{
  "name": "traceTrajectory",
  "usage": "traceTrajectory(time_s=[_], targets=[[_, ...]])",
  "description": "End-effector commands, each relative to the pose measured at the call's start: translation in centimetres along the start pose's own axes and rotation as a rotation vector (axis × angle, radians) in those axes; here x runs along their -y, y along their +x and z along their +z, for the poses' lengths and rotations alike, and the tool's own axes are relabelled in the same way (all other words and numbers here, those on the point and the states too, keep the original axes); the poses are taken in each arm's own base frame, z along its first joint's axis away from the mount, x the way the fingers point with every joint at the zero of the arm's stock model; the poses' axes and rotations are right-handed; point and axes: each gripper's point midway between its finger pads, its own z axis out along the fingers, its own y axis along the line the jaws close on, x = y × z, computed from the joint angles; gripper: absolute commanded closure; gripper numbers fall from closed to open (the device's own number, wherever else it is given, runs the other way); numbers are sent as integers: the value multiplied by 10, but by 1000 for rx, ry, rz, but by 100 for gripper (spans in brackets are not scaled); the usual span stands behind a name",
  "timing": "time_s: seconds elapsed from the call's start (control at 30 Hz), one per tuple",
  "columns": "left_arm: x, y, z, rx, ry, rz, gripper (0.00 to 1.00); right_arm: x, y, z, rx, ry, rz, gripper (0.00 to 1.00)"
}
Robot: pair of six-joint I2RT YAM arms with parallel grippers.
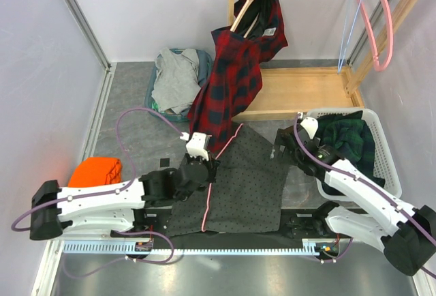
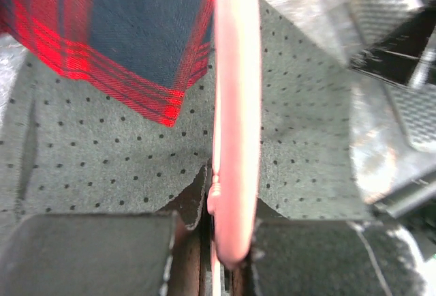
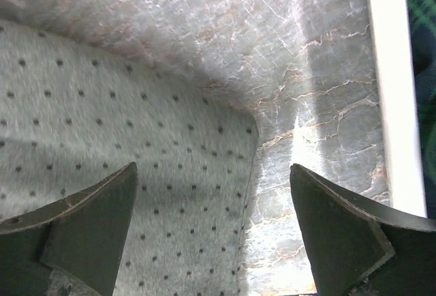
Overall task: Place the skirt on the hanger
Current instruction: Hang the skirt on the hanger.
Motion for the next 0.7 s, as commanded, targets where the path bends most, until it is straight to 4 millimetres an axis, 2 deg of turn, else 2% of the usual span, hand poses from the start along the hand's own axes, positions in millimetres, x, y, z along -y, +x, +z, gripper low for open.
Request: traceTrajectory(time_s=[0.0,0.1,0.13,0.2,0.23,0.3,0.33,0.4,0.43,0.5,0.53,0.57,0.63,0.67], targets=[[29,-42,-27,37,148,-7,98,-11,-27,-23,58,-60,14,2],[51,-59,-44,21,262,31,98,-14,-38,-36,80,-87,11,2],[64,-71,-54,18,322,52,98,-19,-47,-44,98,-108,12,2],[69,-77,-63,0,355,95,98,-23,-54,-55,108,-140,-21,2],[79,-91,-73,10,401,91,98,-29,-68,-67,138,-169,-24,2],[86,-99,-83,7,444,117,98,-35,-80,-85,165,-228,-78,2],[92,-108,-93,8,482,147,98,-43,-96,-101,207,-275,-85,2],[95,-115,-101,2,509,189,98,-59,-108,-127,241,-394,-139,2],[94,-123,-108,1,513,226,98,-65,-121,-147,289,-451,-180,3],[92,-130,-112,3,504,253,98,-80,-129,-177,332,-582,-230,3],[93,-141,-118,17,510,260,98,-85,-139,-199,382,-642,-264,3],[92,-141,-122,6,513,275,98,-90,-146,-215,426,-697,-278,3],[97,-152,-131,19,546,294,98,-109,-143,-248,442,-869,-352,3],[98,-153,-133,11,553,307,98,-118,-142,-254,446,-920,-406,4]])
